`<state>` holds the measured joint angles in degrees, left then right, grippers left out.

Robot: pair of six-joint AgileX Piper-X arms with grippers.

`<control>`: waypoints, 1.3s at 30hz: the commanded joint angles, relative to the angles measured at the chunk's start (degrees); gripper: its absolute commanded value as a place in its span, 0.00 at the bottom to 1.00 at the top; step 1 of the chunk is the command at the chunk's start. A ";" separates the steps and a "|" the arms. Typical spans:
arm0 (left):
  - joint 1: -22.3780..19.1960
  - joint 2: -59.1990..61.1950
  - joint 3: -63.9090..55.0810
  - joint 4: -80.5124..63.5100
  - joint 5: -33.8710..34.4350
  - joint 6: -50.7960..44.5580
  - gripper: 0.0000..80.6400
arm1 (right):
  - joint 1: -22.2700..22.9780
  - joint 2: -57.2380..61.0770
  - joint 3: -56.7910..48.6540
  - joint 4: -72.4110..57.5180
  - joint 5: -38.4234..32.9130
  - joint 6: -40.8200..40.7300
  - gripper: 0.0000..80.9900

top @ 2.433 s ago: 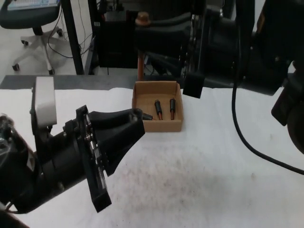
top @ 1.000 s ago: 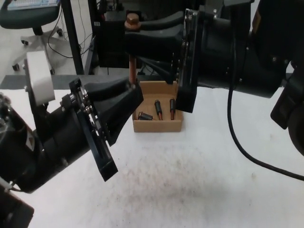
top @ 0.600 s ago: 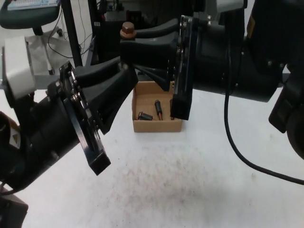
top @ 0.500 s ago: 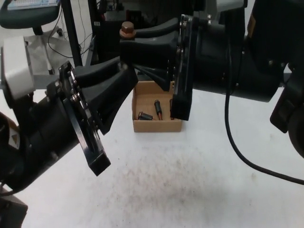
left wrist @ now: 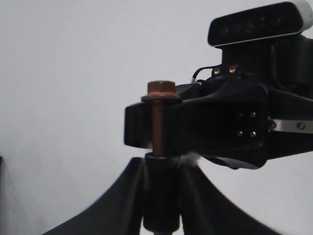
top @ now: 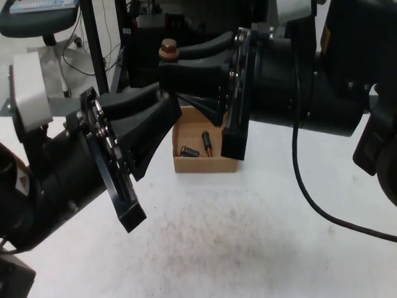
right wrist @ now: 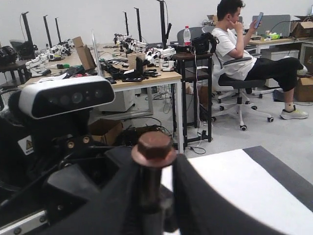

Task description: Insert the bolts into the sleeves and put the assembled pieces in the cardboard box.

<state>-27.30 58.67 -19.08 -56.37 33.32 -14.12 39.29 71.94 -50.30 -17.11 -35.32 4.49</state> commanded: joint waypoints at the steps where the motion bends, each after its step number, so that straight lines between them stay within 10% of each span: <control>1: -0.07 -1.74 -1.44 -3.32 -0.61 0.23 0.00 | -0.47 0.89 0.76 2.71 1.00 0.11 0.59; 26: -0.07 -1.51 -1.60 11.98 -13.07 11.62 0.00 | -0.60 0.89 0.76 -3.31 2.97 1.57 0.66; 29: -0.07 -1.51 -1.60 12.20 -16.11 11.62 0.00 | -0.60 0.45 0.76 -3.31 6.24 4.21 0.51; 33: -0.07 -1.40 -2.43 18.28 -16.48 11.62 0.00 | -1.25 -0.13 0.76 -3.31 7.52 5.23 0.00; 39: -0.07 2.03 -12.10 39.31 -16.48 11.62 0.00 | -2.89 -0.70 0.76 -0.24 8.92 6.60 0.01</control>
<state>-27.30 60.57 -28.94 -19.58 17.41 -2.59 37.22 72.31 -49.46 -18.75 -27.21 9.73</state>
